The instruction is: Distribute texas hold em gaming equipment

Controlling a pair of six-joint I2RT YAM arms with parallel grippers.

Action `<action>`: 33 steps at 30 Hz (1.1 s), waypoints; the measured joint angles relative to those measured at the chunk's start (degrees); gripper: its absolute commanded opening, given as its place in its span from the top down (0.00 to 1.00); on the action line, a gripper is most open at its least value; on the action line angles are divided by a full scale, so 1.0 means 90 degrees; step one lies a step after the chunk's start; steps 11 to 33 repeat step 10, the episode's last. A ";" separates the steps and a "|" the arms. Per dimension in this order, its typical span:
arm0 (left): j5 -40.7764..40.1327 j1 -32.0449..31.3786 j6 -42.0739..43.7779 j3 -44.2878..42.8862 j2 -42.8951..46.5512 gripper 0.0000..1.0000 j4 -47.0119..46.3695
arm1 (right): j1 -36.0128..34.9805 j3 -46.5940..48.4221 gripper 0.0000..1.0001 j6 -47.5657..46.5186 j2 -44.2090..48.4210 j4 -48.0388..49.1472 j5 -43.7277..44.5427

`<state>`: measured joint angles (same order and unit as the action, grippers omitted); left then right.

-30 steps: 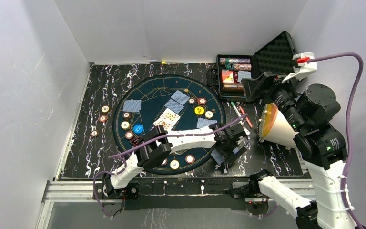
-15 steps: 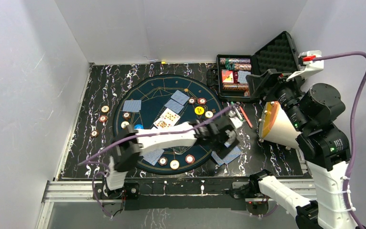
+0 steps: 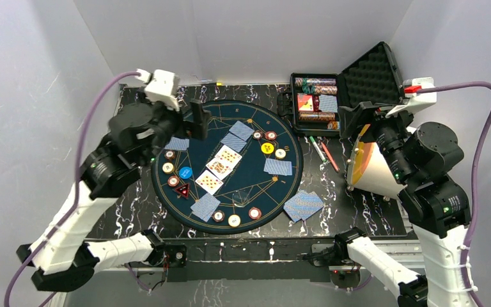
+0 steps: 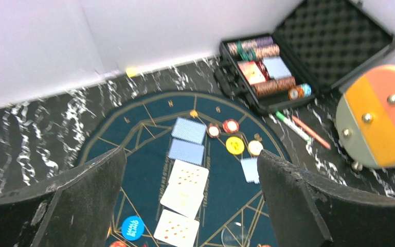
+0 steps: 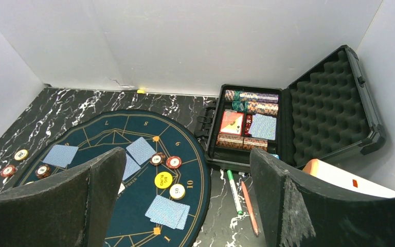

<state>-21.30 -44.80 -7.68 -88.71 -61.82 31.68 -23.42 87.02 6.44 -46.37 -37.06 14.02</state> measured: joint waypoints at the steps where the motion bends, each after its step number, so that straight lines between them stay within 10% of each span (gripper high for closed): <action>1: -0.0148 -0.0010 0.0073 -0.0109 0.0131 0.02 0.0007 | 0.0000 -0.0022 0.02 -0.0027 0.0012 0.0032 0.0005; 33: -0.1049 -0.0017 0.0425 0.0097 0.0777 0.02 -0.0296 | 0.0000 -0.0078 0.02 -0.0080 0.0170 0.0129 0.0019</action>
